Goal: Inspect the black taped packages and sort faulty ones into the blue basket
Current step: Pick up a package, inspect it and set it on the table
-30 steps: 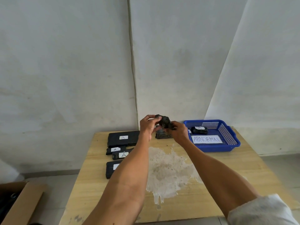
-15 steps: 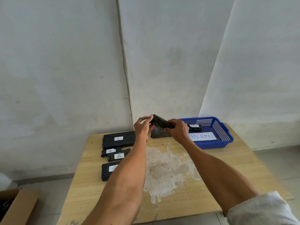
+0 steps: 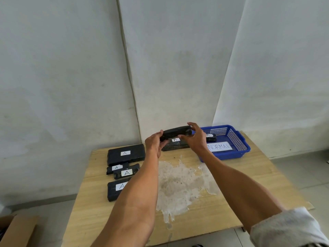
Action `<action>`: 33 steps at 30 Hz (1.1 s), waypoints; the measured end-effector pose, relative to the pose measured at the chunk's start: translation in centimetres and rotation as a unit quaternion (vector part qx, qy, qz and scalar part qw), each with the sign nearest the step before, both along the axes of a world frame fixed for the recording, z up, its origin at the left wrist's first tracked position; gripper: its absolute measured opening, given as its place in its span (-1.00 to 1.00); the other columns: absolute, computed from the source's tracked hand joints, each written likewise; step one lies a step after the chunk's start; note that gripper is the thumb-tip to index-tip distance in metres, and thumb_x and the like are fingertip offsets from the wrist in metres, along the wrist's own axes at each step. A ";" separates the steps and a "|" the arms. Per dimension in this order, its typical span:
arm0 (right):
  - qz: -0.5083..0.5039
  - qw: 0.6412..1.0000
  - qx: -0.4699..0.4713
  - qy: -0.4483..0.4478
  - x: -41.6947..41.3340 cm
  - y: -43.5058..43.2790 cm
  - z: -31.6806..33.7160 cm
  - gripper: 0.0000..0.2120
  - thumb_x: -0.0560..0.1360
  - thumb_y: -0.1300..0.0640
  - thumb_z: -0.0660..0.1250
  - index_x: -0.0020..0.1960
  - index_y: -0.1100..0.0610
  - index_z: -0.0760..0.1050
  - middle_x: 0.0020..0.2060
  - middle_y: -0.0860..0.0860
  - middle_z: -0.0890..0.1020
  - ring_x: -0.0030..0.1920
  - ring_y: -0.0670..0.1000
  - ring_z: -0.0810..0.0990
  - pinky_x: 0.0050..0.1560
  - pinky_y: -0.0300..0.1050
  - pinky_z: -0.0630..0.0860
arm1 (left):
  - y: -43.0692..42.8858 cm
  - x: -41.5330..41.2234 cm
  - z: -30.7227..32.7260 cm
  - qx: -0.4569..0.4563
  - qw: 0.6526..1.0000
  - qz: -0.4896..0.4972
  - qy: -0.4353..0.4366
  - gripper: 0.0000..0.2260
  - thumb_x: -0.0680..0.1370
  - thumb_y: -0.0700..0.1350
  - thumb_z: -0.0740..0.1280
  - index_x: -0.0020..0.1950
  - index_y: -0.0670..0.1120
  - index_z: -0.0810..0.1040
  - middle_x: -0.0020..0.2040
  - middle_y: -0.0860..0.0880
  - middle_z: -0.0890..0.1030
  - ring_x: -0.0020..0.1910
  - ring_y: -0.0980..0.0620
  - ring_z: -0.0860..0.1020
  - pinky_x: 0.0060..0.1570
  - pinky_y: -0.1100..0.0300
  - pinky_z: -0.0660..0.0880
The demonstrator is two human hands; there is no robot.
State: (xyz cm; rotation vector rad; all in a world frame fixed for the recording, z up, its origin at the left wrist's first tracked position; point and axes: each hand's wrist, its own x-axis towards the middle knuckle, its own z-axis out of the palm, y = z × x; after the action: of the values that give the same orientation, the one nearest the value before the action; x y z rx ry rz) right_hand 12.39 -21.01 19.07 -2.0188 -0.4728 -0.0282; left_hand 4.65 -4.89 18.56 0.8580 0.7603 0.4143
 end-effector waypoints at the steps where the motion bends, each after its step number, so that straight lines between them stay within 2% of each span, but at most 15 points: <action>1: 0.001 1.000 0.012 0.013 0.0 0.0 0.0 -0.35 0.31 0.01 0.64 0.34 0.03 0.51 0.14 0.01 0.60 0.12 0.01 0.59 0.18 -0.12 0.53 | 0.0 0.0 0.0 0.011 1.000 0.002 0.012 -0.89 0.55 -0.24 0.44 0.03 -0.24 0.59 0.08 -0.21 0.64 0.10 -0.23 0.65 -0.09 0.02 0.67; 3: -0.001 1.000 0.026 0.015 -0.1 0.3 -0.2 -0.43 0.29 0.05 0.66 0.25 0.02 0.57 0.06 0.04 0.66 -0.03 0.02 0.69 0.11 -0.07 0.63 | 0.2 0.1 -0.3 0.046 0.998 0.002 0.048 -0.96 0.58 -0.26 0.39 0.01 -0.17 0.62 0.07 -0.16 0.63 0.08 -0.20 0.65 -0.16 0.10 0.68; 5: 0.007 0.999 0.034 0.013 -0.2 0.6 -0.2 -0.47 0.28 0.08 0.66 0.21 0.00 0.60 0.02 0.04 0.68 -0.15 -0.05 0.71 0.03 -0.09 0.66 | 0.5 0.1 -0.8 0.071 0.995 0.007 0.073 -0.93 0.57 -0.26 0.40 -0.06 -0.12 0.65 0.09 -0.15 0.64 0.06 -0.17 0.66 -0.27 0.15 0.67; 7: 0.024 0.999 0.048 0.009 -0.4 1.1 0.0 -0.50 0.31 0.09 0.65 0.21 0.00 0.62 0.05 0.04 0.68 -0.19 -0.16 0.70 -0.06 -0.31 0.62 | 0.5 -0.1 -1.0 0.061 0.996 0.002 0.072 -0.99 0.55 -0.21 0.44 -0.04 -0.13 0.65 0.06 -0.16 0.66 0.04 -0.14 0.67 -0.21 0.12 0.68; 9: 0.042 0.996 0.075 0.011 -0.8 1.6 0.5 -0.57 0.36 0.01 0.61 0.20 -0.01 0.64 0.04 -0.01 0.69 -0.15 -0.15 0.70 -0.09 -0.38 0.59 | 0.5 -0.1 -1.2 0.038 0.997 -0.011 0.068 -0.85 0.54 -0.14 0.47 0.04 -0.18 0.63 0.01 -0.16 0.66 0.01 -0.11 0.67 -0.09 0.08 0.68; 11: 0.061 0.991 0.115 0.029 -1.3 2.2 0.8 -0.68 0.43 -0.06 0.55 0.15 0.00 0.68 -0.02 -0.04 0.72 -0.09 -0.10 0.72 0.01 -0.20 0.65 | 0.7 -0.2 -1.2 0.010 0.998 -0.018 0.060 -0.82 0.57 -0.19 0.42 0.14 -0.23 0.59 0.03 -0.17 0.65 0.02 -0.11 0.67 -0.14 0.13 0.67; 14: 0.090 0.981 0.150 0.081 -1.3 3.0 1.2 -0.70 0.47 0.04 0.53 0.19 0.02 0.66 -0.05 0.01 0.74 -0.04 -0.01 0.73 0.07 -0.04 0.66 | 0.5 -0.3 -1.4 -0.014 0.997 -0.027 0.068 -0.77 0.64 -0.33 0.20 0.27 -0.27 0.51 0.15 -0.22 0.62 0.17 -0.14 0.63 -0.48 0.34 0.54; 16: 0.112 0.971 0.165 0.130 -1.3 3.5 1.8 -0.66 0.46 0.12 0.54 0.22 0.08 0.63 -0.03 0.06 0.74 -0.01 0.05 0.73 0.08 -0.04 0.66 | 0.3 -0.3 -1.5 -0.017 0.998 -0.019 0.058 -0.72 0.63 -0.34 0.21 0.33 -0.28 0.49 0.29 -0.25 0.58 0.29 -0.17 0.57 -0.40 0.33 0.58; 18: 0.125 0.961 0.179 0.169 -1.5 3.7 2.4 -0.70 0.47 0.20 0.52 0.18 0.18 0.64 -0.02 0.07 0.73 0.01 0.06 0.72 0.04 -0.07 0.67 | 0.1 -0.6 -1.5 -0.050 0.998 -0.018 0.041 -0.76 0.63 -0.34 0.21 0.29 -0.33 0.48 0.32 -0.26 0.55 0.32 -0.23 0.53 -0.31 0.27 0.62; 21: 0.131 0.949 0.198 0.205 -2.0 3.7 3.1 -0.80 0.49 0.24 0.49 0.11 0.20 0.64 -0.02 0.11 0.72 0.01 0.10 0.72 -0.05 -0.11 0.68 | 0.5 -0.9 -1.2 -0.117 0.992 -0.008 0.042 -0.90 0.58 -0.36 0.34 0.08 -0.35 0.55 0.17 -0.33 0.60 0.19 -0.28 0.62 -0.29 0.16 0.64; 25: 0.108 0.946 0.206 0.224 -1.9 3.6 2.4 -0.83 0.49 0.32 0.45 0.08 0.22 0.64 -0.02 0.17 0.71 0.01 0.16 0.72 0.04 0.01 0.68 | 0.8 -0.9 -1.1 -0.095 0.994 0.029 0.036 -0.79 0.51 -0.37 0.42 0.14 -0.38 0.57 -0.01 -0.29 0.65 0.01 -0.20 0.68 -0.36 0.21 0.64; 28: 0.101 0.944 0.217 0.229 -1.8 3.3 1.8 -0.82 0.50 0.33 0.44 0.10 0.24 0.64 -0.03 0.17 0.72 0.01 0.16 0.72 0.05 0.00 0.67 | 1.1 -1.0 -1.2 -0.094 0.994 0.041 0.034 -0.81 0.51 -0.37 0.43 0.10 -0.36 0.58 0.00 -0.28 0.64 -0.08 -0.13 0.67 -0.35 0.25 0.63; 30: 0.100 0.942 0.224 0.227 -1.9 3.1 1.6 -0.82 0.51 0.33 0.43 0.10 0.24 0.63 -0.05 0.15 0.72 -0.01 0.13 0.73 0.03 -0.04 0.67 | 1.0 -1.1 -1.3 -0.083 0.995 0.043 0.021 -0.77 0.52 -0.35 0.42 0.17 -0.36 0.57 -0.02 -0.23 0.64 -0.08 -0.09 0.67 -0.38 0.29 0.62; 32: 0.090 0.946 0.219 0.223 -1.9 2.9 1.5 -0.81 0.52 0.33 0.42 0.12 0.24 0.63 -0.09 0.09 0.72 -0.06 0.07 0.73 -0.03 -0.12 0.67 | 1.0 -1.0 -1.3 -0.068 0.997 0.041 0.008 -0.71 0.55 -0.34 0.38 0.27 -0.28 0.50 -0.07 -0.12 0.61 -0.11 -0.02 0.66 -0.34 0.32 0.61; 33: 0.085 0.949 0.212 0.219 -1.8 2.8 1.4 -0.81 0.53 0.33 0.41 0.13 0.24 0.62 -0.10 0.08 0.72 -0.09 0.04 0.72 -0.06 -0.14 0.67 | 0.9 -1.1 -1.2 -0.076 0.996 0.051 -0.006 -0.64 0.55 -0.37 0.38 0.31 -0.17 0.46 -0.05 -0.11 0.59 -0.07 -0.04 0.66 -0.27 0.29 0.63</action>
State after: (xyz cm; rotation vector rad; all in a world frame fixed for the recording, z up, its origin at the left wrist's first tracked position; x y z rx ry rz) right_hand 10.62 -18.21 20.51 -1.4967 -0.3180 0.3869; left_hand 3.58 -4.00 17.40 0.6761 0.8165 0.4448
